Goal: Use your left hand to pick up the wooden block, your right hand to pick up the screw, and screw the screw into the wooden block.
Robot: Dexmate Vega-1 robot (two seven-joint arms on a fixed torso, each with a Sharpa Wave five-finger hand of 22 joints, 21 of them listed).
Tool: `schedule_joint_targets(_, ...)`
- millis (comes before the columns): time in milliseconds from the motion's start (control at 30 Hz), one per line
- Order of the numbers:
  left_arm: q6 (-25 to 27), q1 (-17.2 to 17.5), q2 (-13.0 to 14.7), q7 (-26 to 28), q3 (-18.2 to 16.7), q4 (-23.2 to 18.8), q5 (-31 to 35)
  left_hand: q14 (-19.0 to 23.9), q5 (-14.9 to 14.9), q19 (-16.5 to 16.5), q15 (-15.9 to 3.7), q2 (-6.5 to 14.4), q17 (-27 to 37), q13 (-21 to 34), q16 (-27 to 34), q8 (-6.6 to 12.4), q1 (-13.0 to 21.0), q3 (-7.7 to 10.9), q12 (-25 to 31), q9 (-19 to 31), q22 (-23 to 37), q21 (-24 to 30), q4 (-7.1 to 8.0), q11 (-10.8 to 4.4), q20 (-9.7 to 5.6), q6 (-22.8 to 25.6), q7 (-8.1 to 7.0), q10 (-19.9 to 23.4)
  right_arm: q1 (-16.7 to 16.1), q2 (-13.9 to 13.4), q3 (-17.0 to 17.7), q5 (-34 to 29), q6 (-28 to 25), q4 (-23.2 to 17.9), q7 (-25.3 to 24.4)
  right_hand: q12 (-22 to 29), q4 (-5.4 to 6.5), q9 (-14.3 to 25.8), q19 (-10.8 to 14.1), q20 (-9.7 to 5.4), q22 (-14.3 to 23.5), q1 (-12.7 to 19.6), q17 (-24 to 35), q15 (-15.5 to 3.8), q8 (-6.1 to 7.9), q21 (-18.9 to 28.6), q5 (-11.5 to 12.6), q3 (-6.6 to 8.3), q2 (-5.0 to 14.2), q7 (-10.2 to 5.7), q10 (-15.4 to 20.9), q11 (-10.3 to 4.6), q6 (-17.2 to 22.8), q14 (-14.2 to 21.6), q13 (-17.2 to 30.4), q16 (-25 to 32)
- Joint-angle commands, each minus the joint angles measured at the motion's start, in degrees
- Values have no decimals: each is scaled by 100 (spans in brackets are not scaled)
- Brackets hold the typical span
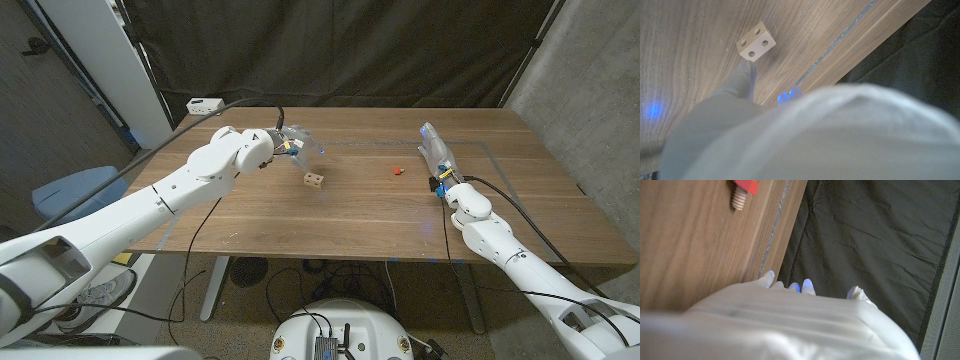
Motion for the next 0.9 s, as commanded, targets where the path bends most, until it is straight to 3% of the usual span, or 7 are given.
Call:
schedule_joint_targets(33, -114, 71, -195, -278, -31, 87, 432, -15, 10, -291, 49, 3, 21, 31, 20, 2, 95, -26, 14, 30, 17, 23, 2, 64, 81, -1, 14, 27, -40, 16, 8, -20, 2, -56, -82, 20, -12, 18, -24, 50, 7, 61, 19, 29, 20, 32, 35, 8, -13, -19, -24, -22, -41, -149, 7, 25)
schedule_joint_targets(300, -265, 70, -264, -332, -45, 193, 406, -4, -9, -409, 101, -7, 28, 59, 31, 23, 207, -93, 38, 37, 20, 18, 28, 53, 195, 17, 197, 79, -57, -6, 8, -36, -33, -110, -114, 21, -14, 19, -24, 52, 7, 56, 21, 40, 22, 33, 34, 10, -13, -12, -24, -34, -43, -159, 8, 23)
schedule_joint_targets(700, -191, 142, -386, -238, -1, 366, 540, 30, -10, -378, 115, -7, 31, 83, 46, 30, 301, -131, 62, 42, 20, 49, 31, 25, 214, 15, 280, 130, 26, 42, -26, -50, 48, 50, -15, 20, -39, 20, -26, 65, 7, 66, 17, 40, 25, 33, 32, 8, -41, -3, -31, -32, -46, -159, 8, 24)
schedule_joint_targets(800, -184, 153, -408, -223, 13, 400, 540, 76, -11, -341, 94, -3, 32, 92, 62, 48, 337, -144, 79, 44, 21, 66, 33, 21, 211, 58, 303, 170, 52, 39, -43, -82, 48, 75, -12, 17, -50, 20, -33, -18, 7, 68, 16, 24, 29, 31, 31, 8, -51, -3, -43, -30, -38, -188, 8, 14)
schedule_joint_targets(900, -198, 163, -426, -201, 19, 443, 499, 116, -12, -308, 87, 1, 32, 101, 74, 61, 366, -157, 94, 45, 21, 79, 37, 3, 208, 89, 299, 205, 77, 34, -60, -106, 42, 100, -2, 20, -70, 20, 6, -257, 4, 73, 16, -42, 28, 45, 32, 15, -56, 54, -46, 8, -47, -203, 8, 14)
